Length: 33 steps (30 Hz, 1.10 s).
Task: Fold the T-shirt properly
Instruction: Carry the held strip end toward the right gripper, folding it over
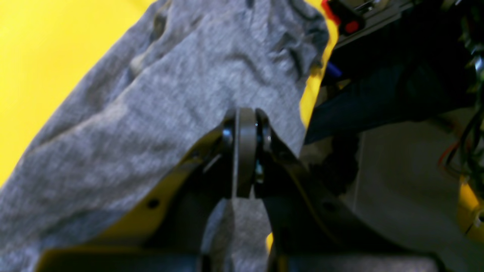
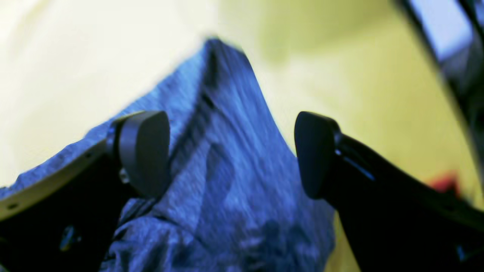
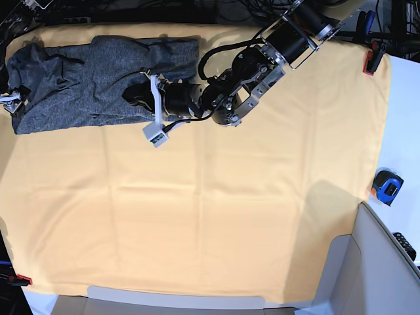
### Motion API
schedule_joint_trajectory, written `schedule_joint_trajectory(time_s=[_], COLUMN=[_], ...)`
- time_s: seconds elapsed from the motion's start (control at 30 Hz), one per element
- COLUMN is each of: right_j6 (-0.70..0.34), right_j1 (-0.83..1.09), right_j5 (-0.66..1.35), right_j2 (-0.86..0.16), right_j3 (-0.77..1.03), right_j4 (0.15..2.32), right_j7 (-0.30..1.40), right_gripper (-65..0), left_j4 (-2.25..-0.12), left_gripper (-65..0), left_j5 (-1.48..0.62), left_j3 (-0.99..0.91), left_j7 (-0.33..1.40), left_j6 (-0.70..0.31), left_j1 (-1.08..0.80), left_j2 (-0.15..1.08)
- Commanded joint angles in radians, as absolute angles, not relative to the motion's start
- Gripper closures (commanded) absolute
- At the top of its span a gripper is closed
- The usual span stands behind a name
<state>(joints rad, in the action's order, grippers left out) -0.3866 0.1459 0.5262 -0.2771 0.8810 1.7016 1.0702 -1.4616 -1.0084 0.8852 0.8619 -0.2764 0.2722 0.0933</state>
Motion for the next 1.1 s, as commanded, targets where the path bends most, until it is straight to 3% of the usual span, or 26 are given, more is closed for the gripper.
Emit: schedule_joint_trajectory(time_s=[0.0, 0.27, 0.6, 0.77, 1.07], right_j6=[-0.427, -0.694, -0.698, -0.698, -0.698], right_j1=[0.142, 0.120, 0.033, 0.027, 0.073], right_j5=[0.535, 0.561, 0.783, 0.800, 0.799], right_j2=[-0.305, -0.366, -0.556, -0.567, -0.495], right_j3=[0.883, 0.883, 0.883, 0.880, 0.877], right_j4=[1.716, 1.618, 1.024, 1.003, 1.027], right_j7=[1.063, 1.064, 1.066, 1.095, 1.205], right_gripper=[-50.8, -50.8, -50.4, -50.4, -50.4], left_j4=[-1.481, -1.480, -1.480, -1.480, -1.478], left_gripper=[0.0, 0.0, 0.0, 0.0, 0.0], left_j5=[-1.027, -1.027, -1.026, -1.026, -1.026], left_j3=[0.881, 0.881, 0.885, 0.883, 0.883], left_j7=[0.842, 0.837, 0.835, 0.835, 0.835], left_j6=[-0.286, -0.286, -0.286, -0.286, -0.286], left_j1=[0.289, 0.288, 0.288, 0.288, 0.288], left_j2=[0.094, 0.139, 0.170, 0.170, 0.168])
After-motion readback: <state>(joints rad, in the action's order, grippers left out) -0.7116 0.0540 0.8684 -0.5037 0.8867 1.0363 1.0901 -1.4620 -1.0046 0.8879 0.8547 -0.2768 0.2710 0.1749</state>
